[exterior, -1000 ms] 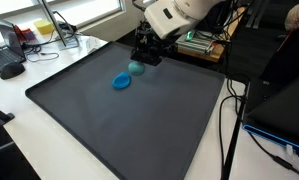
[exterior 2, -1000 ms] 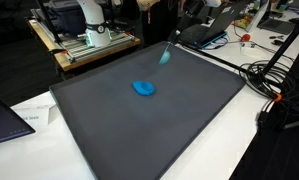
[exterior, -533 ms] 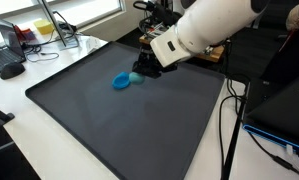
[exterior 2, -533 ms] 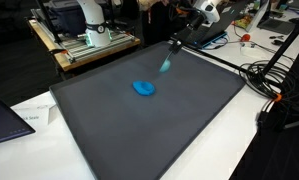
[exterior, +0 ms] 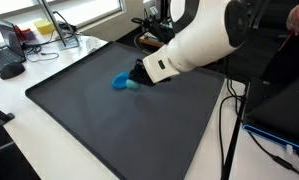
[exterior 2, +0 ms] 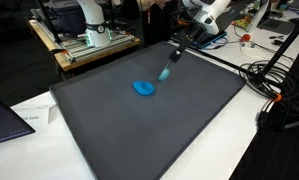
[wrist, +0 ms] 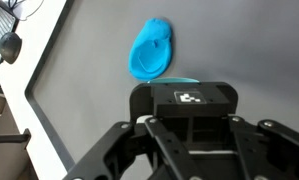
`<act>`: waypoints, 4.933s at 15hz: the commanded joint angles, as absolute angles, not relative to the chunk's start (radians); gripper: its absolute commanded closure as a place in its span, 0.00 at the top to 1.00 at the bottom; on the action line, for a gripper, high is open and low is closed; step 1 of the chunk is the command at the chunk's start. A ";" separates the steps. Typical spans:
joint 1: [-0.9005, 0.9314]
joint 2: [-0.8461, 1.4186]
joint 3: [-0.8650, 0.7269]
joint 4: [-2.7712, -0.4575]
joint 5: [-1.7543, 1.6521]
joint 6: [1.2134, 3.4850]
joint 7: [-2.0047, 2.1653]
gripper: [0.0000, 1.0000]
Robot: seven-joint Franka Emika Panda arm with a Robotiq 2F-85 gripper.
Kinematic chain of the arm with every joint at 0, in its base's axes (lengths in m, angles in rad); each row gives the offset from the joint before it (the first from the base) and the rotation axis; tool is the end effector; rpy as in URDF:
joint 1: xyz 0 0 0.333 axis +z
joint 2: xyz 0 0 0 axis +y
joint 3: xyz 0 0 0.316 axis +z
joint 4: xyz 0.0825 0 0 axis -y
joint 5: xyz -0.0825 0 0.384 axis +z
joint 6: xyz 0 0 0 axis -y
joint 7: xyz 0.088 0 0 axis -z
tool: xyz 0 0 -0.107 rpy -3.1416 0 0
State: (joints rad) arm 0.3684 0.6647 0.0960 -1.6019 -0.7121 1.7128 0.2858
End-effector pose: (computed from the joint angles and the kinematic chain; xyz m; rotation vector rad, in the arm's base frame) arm 0.6023 0.2258 0.2262 2.3082 0.5677 -0.3355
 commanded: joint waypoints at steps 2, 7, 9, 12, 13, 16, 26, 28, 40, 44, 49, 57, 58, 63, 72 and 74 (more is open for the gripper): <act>0.335 0.704 0.086 -1.534 -0.677 1.705 0.248 0.22; 0.282 0.703 0.086 -1.527 -0.637 1.758 0.215 0.22; 0.261 0.700 0.084 -1.525 -0.610 1.780 0.194 0.22; 0.225 0.691 0.082 -1.524 -0.550 1.817 0.148 0.22; 0.212 0.686 0.082 -1.524 -0.527 1.821 0.125 0.22; 0.172 0.667 0.074 -1.536 -0.467 1.864 0.063 0.22; 0.038 0.618 0.078 -1.600 -0.302 2.008 -0.190 0.22; 0.015 0.611 0.077 -1.606 -0.266 2.020 -0.229 0.22; -0.127 0.581 0.083 -1.648 -0.038 2.087 -0.482 0.22; -0.107 0.586 0.072 -1.611 -0.043 2.025 -0.461 0.47; -0.107 0.586 0.073 -1.611 -0.043 2.028 -0.461 0.22; -0.182 0.635 0.098 -1.536 0.063 1.967 -0.588 0.22; -0.196 0.641 0.102 -1.527 0.087 1.958 -0.614 0.22; -0.258 0.675 0.106 -1.475 0.194 1.904 -0.720 0.22; -0.337 0.741 0.102 -1.383 0.308 1.799 -0.859 0.22; -0.362 0.729 0.102 -1.393 0.348 1.799 -0.874 0.22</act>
State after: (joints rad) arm -0.3191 0.7269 0.0895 -1.4211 0.2811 1.8421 -0.8244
